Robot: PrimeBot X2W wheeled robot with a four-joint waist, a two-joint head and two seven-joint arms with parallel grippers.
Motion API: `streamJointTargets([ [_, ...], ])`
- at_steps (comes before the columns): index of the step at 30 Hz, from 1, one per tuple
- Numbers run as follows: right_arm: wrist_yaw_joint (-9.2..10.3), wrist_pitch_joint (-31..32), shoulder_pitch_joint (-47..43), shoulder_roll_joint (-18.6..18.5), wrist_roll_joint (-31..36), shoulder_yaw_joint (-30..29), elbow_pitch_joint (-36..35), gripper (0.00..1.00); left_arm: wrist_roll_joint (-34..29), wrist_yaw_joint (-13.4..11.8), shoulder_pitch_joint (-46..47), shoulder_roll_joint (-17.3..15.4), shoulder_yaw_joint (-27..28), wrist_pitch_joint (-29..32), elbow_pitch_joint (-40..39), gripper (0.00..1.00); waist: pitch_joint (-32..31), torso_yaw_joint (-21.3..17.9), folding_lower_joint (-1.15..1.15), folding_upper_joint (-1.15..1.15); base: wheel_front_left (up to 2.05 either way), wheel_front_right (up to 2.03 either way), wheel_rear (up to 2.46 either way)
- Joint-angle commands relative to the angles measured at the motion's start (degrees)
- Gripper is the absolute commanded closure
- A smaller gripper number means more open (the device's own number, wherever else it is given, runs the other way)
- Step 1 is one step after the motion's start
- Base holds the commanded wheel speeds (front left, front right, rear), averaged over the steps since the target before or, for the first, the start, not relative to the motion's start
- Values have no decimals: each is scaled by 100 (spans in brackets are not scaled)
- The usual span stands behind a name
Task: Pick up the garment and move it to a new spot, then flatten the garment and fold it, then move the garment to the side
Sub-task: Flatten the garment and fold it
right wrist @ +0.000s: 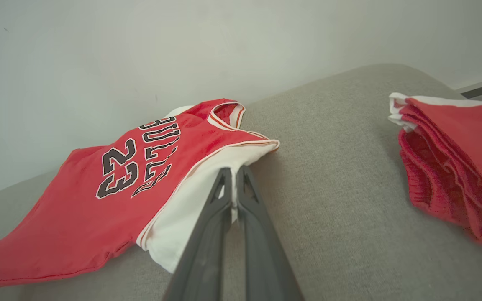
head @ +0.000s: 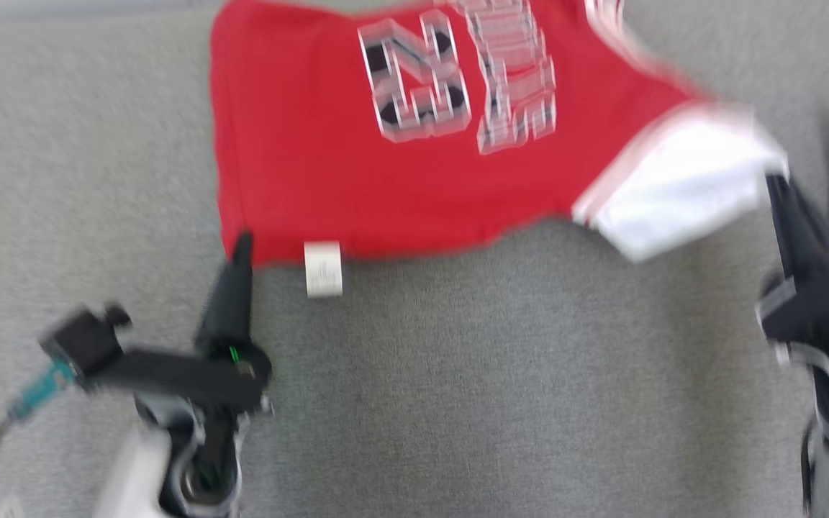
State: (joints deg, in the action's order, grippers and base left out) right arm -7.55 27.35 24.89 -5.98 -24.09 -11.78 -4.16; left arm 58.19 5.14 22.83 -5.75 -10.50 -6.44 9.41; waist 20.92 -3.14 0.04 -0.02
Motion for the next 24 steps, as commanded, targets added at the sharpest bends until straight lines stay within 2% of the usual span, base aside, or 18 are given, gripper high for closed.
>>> streamJointTargets([
  [1, 16, 40, -367, 112, 61, -186, -163, 100, 36, -33, -263, 38, -37, -72, -32, 100, -688, 112, -4, 2, 0, 0, 0],
  [5, 16, 29, -1165, 294, -8, -564, -438, 100, -71, -36, -801, 71, -191, -182, -51, 100, -910, 151, -4, 2, 0, 0, 0],
  [13, 16, -352, -2057, 309, -513, -531, 57, 100, -211, -216, -1420, -26, -193, -374, -9, 100, -1235, 231, -4, 2, 0, 0, 0],
  [17, 16, -134, -2325, 306, -485, -380, 151, 100, -295, -341, -1660, -101, -159, -423, 112, 100, -1344, 257, -4, 2, 0, 0, 0],
  [24, 16, 537, -2727, 307, -282, -265, -94, 100, -382, -464, -1969, -209, -149, -449, 326, 100, -1468, 306, -4, 2, 0, 0, 0],
])
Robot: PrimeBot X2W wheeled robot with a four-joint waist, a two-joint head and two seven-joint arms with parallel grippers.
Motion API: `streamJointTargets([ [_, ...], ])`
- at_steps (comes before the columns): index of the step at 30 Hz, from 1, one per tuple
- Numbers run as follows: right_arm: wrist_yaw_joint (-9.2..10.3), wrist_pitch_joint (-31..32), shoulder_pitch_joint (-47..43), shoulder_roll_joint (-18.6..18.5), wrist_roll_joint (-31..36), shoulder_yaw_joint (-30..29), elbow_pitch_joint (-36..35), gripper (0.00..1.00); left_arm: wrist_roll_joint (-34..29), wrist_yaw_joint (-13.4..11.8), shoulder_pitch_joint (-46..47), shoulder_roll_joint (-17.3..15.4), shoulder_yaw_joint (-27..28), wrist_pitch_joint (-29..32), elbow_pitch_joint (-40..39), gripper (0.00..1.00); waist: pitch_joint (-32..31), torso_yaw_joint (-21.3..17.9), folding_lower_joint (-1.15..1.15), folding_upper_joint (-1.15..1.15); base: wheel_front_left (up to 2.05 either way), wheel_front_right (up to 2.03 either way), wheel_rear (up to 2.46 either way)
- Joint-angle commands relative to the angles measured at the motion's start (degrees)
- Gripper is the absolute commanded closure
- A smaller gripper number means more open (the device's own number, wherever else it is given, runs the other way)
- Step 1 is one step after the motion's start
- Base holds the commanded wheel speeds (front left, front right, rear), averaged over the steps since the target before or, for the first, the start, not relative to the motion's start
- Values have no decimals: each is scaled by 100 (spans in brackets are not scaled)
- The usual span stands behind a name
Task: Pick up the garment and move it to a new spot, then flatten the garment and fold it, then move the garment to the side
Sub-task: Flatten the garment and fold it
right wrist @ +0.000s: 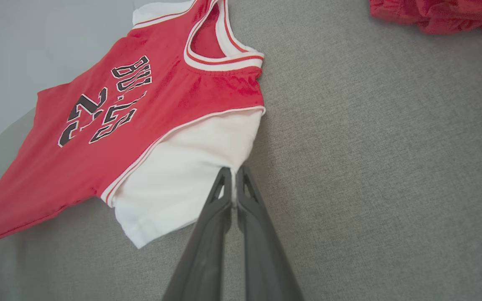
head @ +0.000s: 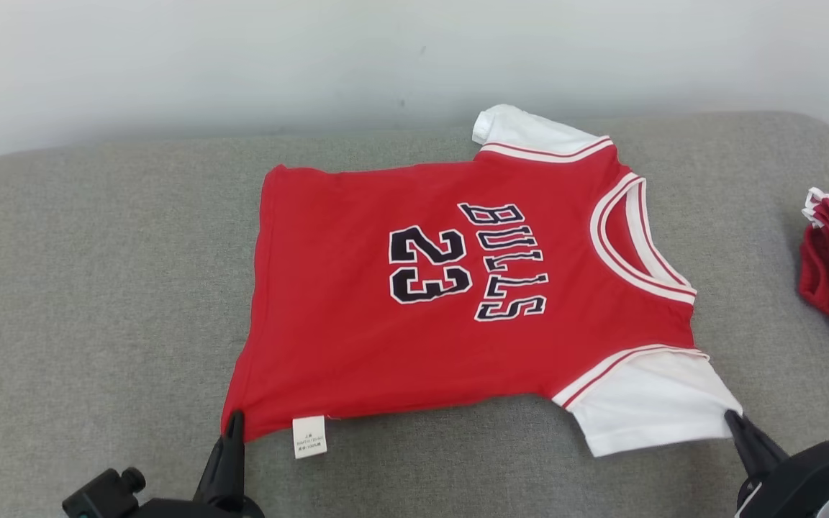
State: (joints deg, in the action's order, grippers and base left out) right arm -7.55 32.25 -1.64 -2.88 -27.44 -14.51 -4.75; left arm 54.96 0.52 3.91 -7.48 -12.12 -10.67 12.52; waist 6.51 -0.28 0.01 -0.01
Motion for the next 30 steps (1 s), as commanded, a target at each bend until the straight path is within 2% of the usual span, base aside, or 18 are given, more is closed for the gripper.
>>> streamJointTargets([
  [1, 16, 154, -130, 0, 69, 21, -91, 100, -79, -21, -114, -48, 2, -23, 32, 100, -42, 23, -1, 1, 0, 0, 0],
  [12, 16, 1535, -802, -1, 491, 84, -725, 100, -373, -312, -432, -346, -193, 229, 232, 100, -165, 31, -1, 1, 0, 0, 0],
  [20, 16, 2368, -1239, -6, 455, 123, -1183, 100, -425, -499, -664, -535, -276, 482, 300, 100, -151, 28, -1, 1, 0, 0, 0],
  [24, 16, 2431, -1244, -2, 429, 114, -1282, 100, -389, -512, -734, -551, -329, 595, 211, 100, -125, 44, -1, 1, 0, 0, 0],
  [30, 16, 2193, -700, -2, 327, 203, -1347, 100, -333, -511, -504, -475, -355, 661, -21, 100, -98, 62, -1, 1, 0, 0, 0],
])
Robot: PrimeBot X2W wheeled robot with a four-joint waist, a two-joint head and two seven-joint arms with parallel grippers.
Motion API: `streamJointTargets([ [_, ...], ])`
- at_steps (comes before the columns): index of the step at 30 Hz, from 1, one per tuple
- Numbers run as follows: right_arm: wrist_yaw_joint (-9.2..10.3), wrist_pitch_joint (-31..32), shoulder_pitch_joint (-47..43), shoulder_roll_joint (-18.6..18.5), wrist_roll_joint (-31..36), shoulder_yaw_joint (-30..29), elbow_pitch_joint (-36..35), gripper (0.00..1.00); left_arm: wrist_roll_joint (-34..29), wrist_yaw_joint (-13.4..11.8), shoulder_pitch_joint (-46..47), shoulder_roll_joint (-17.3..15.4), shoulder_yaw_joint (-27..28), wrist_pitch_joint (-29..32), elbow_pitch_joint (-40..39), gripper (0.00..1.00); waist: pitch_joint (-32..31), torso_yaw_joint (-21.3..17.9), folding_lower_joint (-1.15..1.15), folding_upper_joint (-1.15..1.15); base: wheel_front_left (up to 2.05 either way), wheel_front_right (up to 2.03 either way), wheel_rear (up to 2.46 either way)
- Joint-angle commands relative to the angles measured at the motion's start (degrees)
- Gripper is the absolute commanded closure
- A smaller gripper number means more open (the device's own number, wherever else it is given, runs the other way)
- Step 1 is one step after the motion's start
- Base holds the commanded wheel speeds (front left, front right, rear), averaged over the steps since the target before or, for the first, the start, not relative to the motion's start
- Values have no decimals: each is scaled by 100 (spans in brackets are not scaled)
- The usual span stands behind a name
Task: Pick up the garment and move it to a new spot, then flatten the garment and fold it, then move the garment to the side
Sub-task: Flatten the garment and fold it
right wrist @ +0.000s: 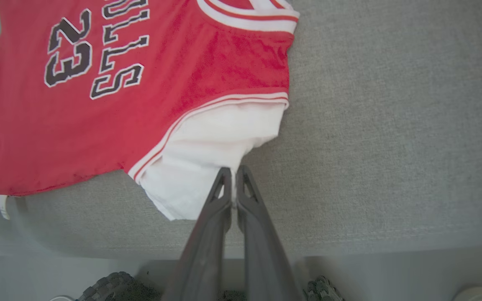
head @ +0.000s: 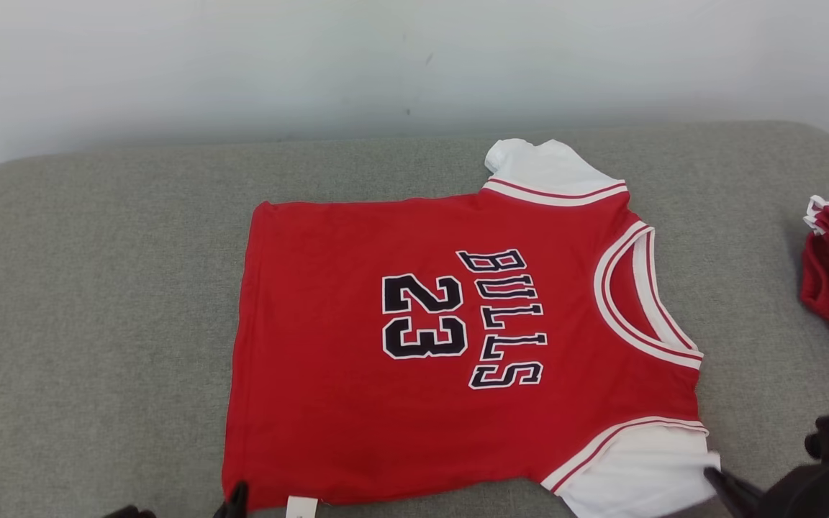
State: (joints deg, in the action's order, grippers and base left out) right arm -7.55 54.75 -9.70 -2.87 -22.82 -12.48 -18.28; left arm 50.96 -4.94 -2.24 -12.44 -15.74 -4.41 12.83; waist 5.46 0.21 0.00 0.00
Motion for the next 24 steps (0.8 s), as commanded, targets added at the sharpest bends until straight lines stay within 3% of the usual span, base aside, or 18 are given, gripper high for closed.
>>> streamJointTargets([
  [1, 16, -96, 236, -4, -197, -24, 16, 100, 85, 32, 164, 44, 17, 58, -101, 100, 8, 28, 0, 0, 0, 0, 0],
  [11, 16, -386, 1712, -2, -451, -36, 484, 100, 199, -122, 874, 200, -8, 371, -353, 100, 83, 90, 0, 0, 0, 0, 0],
  [24, 16, -1059, 2876, -377, -188, 340, 1768, 100, -36, -235, 1912, 381, 14, 95, 548, 100, 331, 77, 0, 0, 0, 0, 0],
])
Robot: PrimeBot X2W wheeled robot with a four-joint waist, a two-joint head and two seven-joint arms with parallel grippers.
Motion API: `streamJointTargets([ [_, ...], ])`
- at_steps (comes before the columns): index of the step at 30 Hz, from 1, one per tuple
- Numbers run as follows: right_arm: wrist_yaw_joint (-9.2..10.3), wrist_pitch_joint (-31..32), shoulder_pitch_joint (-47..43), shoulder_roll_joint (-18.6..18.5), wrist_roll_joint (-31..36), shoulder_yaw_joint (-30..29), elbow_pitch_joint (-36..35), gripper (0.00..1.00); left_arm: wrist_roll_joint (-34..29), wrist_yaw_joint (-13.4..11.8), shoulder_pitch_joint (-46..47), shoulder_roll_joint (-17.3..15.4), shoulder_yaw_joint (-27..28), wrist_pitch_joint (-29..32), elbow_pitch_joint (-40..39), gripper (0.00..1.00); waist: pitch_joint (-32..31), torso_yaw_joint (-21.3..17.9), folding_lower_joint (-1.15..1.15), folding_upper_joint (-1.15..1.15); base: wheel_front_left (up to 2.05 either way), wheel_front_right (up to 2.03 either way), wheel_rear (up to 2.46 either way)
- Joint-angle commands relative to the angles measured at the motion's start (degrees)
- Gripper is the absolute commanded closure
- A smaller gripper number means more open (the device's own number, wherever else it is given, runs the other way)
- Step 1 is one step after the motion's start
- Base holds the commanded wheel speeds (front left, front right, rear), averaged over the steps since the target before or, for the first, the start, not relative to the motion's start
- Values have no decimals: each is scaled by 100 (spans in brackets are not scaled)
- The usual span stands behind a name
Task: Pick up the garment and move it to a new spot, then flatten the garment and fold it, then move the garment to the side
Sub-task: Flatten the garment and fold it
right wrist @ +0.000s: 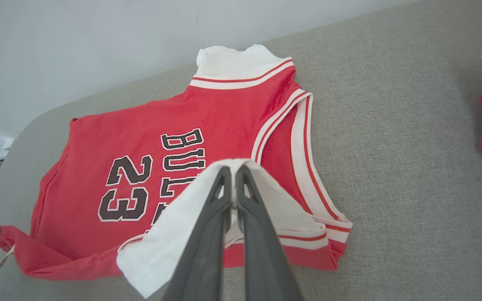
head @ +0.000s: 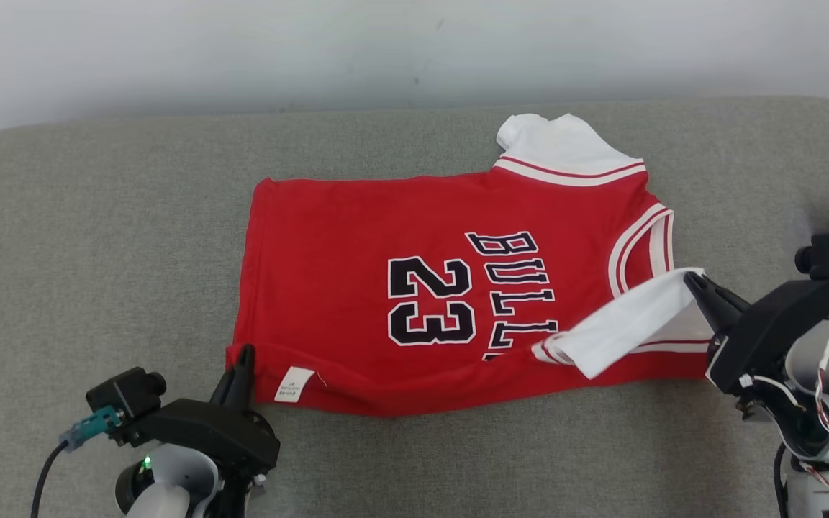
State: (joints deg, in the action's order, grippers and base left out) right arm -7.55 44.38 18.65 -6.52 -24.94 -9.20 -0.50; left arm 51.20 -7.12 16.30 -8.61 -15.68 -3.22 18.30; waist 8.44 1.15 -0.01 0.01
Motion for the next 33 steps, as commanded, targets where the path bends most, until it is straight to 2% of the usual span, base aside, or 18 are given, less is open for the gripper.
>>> streamJointTargets([
  [1, 16, -84, 107, -22, 23, 30, 71, 100, -81, -34, 126, 0, 12, -48, 96, 100, 57, -26, 1, -1, 0, 0, 0],
  [5, 16, -345, 357, -69, 57, 106, 332, 100, -127, -85, 338, 13, 55, -198, 392, 100, 175, -67, 1, -1, 0, 0, 0],
  [11, 16, -622, 654, -102, 149, 239, 700, 100, -170, -31, 574, 57, 38, -311, 701, 100, 312, -71, 1, -1, 0, 0, 0],
  [23, 16, -978, 966, -156, 129, 269, 1011, 100, -160, 35, 944, 103, 33, -414, 1024, 100, 466, -34, 1, -1, 0, 0, 0],
  [24, 16, -1036, 986, -127, 141, 266, 1028, 100, -153, 31, 956, 109, 40, -440, 1049, 69, 467, -34, 1, -1, 0, 0, 0],
  [25, 16, -1103, 1010, -93, 142, 245, 1057, 6, -149, 26, 966, 112, 44, -445, 1076, 8, 467, -35, 1, -1, 0, 0, 0],
  [26, 16, -1199, 1045, -66, 146, 219, 1082, 0, -163, 15, 981, 112, 48, -475, 1102, 0, 463, -36, 1, -1, 0, 0, 0],
  [33, 16, -1647, 1122, 32, 50, 282, 1288, 0, -233, 63, 887, 92, -19, -592, 1211, 0, 387, -42, 1, -1, 0, 0, 0],
])
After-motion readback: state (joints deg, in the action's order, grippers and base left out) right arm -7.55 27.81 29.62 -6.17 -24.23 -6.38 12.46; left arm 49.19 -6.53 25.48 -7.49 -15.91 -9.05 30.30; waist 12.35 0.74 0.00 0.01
